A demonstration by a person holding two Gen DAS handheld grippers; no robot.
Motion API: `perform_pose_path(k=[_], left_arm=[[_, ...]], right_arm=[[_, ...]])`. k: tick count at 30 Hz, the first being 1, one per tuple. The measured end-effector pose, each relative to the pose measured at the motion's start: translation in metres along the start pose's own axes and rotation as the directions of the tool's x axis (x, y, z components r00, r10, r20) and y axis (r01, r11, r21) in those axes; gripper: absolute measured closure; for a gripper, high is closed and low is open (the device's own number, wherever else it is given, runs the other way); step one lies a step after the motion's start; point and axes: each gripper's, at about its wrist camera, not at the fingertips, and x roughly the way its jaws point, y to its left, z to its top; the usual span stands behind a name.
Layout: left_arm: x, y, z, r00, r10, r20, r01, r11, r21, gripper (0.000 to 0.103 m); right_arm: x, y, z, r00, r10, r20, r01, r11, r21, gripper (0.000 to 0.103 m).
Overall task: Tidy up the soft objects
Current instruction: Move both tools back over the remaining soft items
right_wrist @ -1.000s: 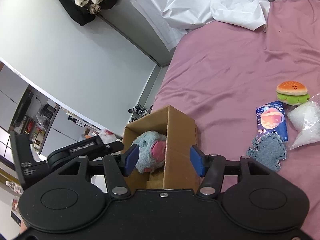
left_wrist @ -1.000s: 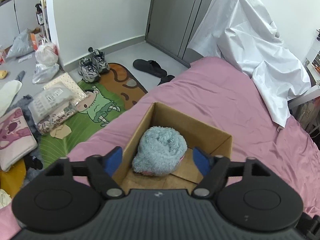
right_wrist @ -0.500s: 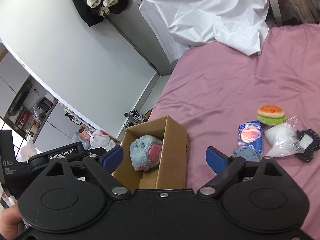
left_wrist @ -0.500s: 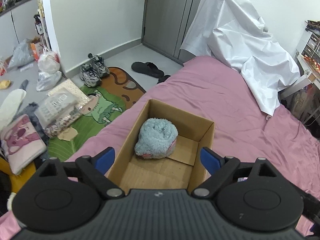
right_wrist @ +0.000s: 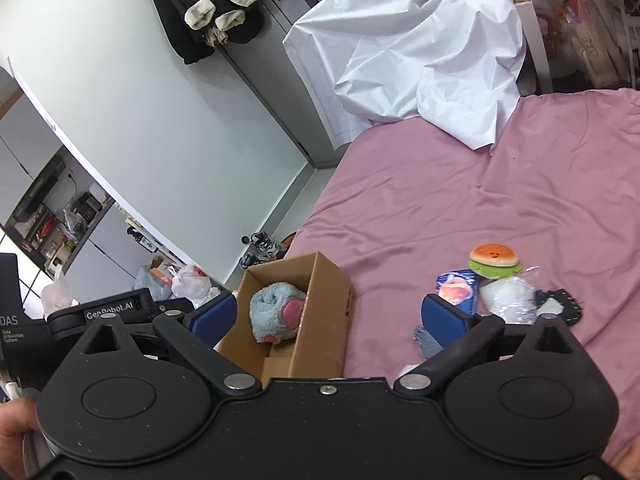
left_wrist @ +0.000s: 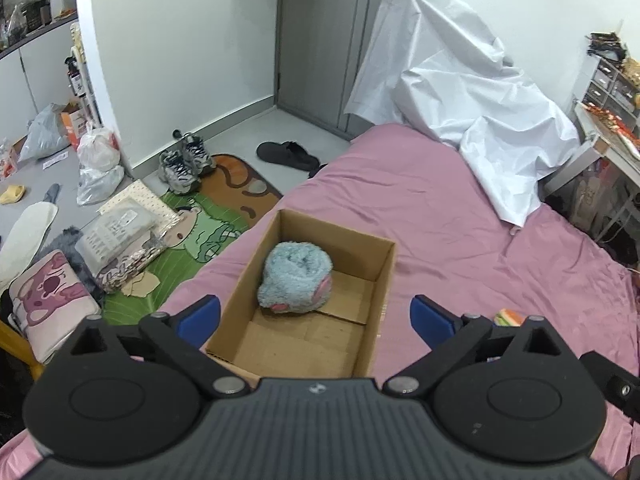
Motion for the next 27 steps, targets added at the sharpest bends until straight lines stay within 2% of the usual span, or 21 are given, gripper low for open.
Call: perform_pose_path(k=[7, 17, 27], left_arm=[[-0.012, -0.015, -0.005, 1.000, -0.026, 0.015, 0.026, 1.000, 0.000, 0.000], [-0.023, -0.037, -0.020, 0.997, -0.074, 0.016, 0.074, 0.997, 0.015, 0.000], [-0.021, -0.051, -0.035, 0.997, -0.070, -0.019, 0.070, 0.997, 0.012, 0.000]], right_arm=[[-0.022, -0.008, 0.004, 1.000, 0.015, 0.004, -0.015, 0.999, -0.031, 0.000], [-0.043, -0.022, 0.011, 0.999, -0.011, 0.034, 0.012, 0.999, -0.052, 0.000], [-0.058, -0.035, 0.016, 0.999, 0.000, 0.044, 0.004, 0.997, -0.077, 0.000]])
